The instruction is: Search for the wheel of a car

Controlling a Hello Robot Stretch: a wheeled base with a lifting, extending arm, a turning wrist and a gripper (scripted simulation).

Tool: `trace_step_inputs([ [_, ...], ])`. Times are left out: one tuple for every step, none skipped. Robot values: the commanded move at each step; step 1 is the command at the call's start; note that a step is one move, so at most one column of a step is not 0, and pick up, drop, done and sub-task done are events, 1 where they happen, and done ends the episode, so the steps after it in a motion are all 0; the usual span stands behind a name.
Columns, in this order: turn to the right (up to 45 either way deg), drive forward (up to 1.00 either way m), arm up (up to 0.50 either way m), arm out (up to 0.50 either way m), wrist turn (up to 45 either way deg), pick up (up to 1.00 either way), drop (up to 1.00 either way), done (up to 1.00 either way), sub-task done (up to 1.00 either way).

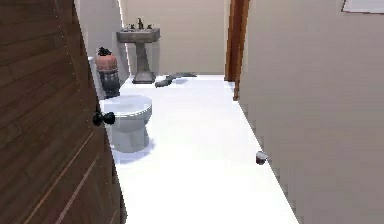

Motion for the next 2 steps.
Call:
trace_step_inputs([
  [0.0,0.3,0.0,0.0,0.0,0.0,0.0,0.0,0.0],
  [6.0,0.0,0.0,0.0,0.0,0.0,0.0,0.0,0.0],
])
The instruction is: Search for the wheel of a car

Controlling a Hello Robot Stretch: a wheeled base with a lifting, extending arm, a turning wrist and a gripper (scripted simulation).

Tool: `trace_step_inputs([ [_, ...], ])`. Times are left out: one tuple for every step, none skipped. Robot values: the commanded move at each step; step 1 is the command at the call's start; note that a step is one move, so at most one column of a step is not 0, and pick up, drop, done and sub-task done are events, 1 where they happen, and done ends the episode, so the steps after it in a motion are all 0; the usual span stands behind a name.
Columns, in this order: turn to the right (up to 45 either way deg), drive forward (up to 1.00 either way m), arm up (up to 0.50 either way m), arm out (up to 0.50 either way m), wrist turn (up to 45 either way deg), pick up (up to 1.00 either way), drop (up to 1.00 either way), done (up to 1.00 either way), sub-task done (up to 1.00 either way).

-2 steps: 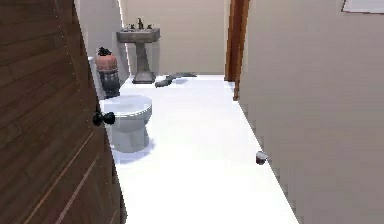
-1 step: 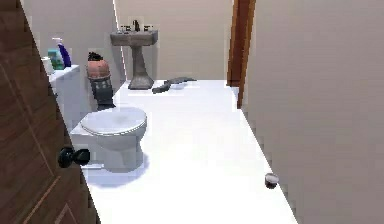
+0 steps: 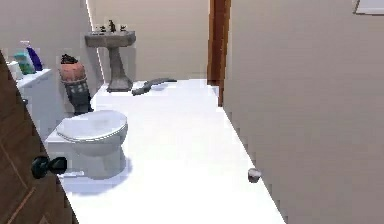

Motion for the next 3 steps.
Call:
trace_step_inputs([
  [0.0,1.0,0.0,0.0,0.0,0.0,0.0,0.0,0.0],
  [0.0,1.0,0.0,0.0,0.0,0.0,0.0,0.0,0.0],
  [3.0,0.0,0.0,0.0,0.0,0.0,0.0,0.0,0.0],
])
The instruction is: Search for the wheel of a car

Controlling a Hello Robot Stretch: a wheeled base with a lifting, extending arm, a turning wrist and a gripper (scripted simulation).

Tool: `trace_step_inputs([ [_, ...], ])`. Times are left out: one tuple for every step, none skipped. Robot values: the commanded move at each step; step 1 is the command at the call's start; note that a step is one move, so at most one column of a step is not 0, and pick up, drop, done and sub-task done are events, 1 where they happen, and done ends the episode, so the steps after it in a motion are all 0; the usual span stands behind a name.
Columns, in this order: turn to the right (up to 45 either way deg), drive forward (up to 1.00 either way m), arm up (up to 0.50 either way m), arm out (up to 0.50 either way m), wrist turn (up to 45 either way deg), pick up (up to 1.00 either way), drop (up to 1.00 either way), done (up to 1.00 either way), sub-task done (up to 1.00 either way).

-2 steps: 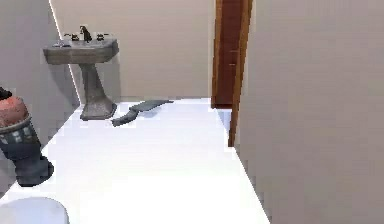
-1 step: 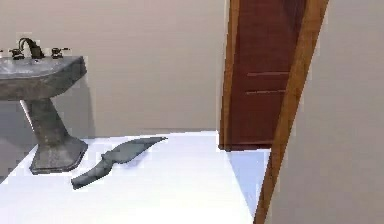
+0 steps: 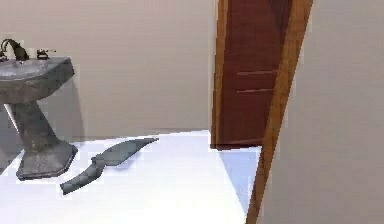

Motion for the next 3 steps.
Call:
trace_step_inputs([
  [0.0,0.95,0.0,0.0,0.0,0.0,0.0,0.0,0.0],
  [27.0,0.0,0.0,0.0,0.0,0.0,0.0,0.0,0.0],
  [0.0,0.1,0.0,0.0,0.0,0.0,0.0,0.0,0.0],
])
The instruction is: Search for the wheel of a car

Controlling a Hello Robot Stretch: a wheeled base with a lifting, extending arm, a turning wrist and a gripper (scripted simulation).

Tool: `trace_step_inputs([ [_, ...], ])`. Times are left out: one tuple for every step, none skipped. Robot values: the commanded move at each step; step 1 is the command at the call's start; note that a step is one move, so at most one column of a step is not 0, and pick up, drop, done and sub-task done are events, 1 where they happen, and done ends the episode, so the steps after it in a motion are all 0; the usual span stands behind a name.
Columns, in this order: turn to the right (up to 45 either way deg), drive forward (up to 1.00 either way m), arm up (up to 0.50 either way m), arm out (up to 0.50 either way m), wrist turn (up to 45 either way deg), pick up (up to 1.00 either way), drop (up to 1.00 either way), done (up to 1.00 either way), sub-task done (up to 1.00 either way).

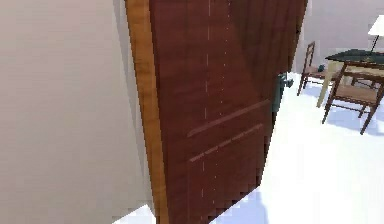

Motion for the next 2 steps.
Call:
trace_step_inputs([
  [15.0,0.0,0.0,0.0,0.0,0.0,0.0,0.0,0.0],
  [0.0,0.2,0.0,0.0,0.0,0.0,0.0,0.0,0.0],
])
